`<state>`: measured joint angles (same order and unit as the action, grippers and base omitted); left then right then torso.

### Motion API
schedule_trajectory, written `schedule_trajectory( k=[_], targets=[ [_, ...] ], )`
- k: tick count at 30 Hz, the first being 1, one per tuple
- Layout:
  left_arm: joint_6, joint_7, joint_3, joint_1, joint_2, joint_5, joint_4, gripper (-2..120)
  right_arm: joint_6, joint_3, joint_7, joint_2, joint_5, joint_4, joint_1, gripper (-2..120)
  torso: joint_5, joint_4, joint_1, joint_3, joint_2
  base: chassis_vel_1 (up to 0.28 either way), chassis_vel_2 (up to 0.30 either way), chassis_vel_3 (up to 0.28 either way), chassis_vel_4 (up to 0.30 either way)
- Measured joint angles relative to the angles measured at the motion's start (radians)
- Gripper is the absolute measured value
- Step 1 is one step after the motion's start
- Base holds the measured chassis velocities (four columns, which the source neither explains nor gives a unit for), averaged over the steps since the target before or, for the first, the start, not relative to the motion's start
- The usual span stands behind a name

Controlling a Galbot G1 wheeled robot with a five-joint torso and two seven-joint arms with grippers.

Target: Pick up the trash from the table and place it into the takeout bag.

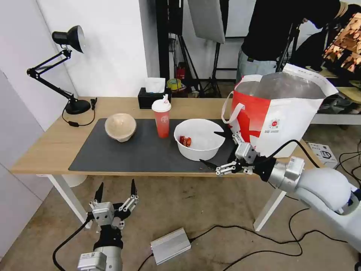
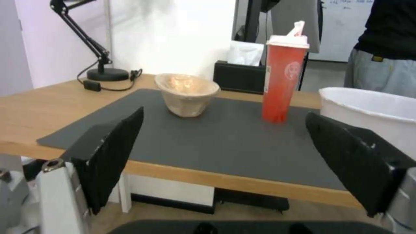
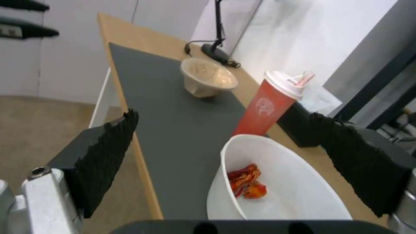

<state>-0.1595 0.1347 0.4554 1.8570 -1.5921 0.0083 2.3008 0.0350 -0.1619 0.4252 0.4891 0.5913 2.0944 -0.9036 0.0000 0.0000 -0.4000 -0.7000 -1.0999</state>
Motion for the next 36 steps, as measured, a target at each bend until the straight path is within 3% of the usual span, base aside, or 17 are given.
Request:
schedule_trajectory(
  k=[14,36],
  targets=[
    [-0.005,-0.002,0.004,-0.001,0.000,0.003,0.009,100,0.058,0.185,0.101,0.040,-0.031,-0.134,0.230,100,-0.0001,0.0000,0.000,0.000,0.000,0.000,0.000,0.000,0.000],
    [-0.005,0.000,-0.002,-0.002,0.000,0.006,-0.003,100,0.153,0.328,0.150,0.102,-0.129,-0.229,0.406,100,0.0000,0.0000,0.000,0.000,0.000,0.000,0.000,0.000,0.000]
  ],
)
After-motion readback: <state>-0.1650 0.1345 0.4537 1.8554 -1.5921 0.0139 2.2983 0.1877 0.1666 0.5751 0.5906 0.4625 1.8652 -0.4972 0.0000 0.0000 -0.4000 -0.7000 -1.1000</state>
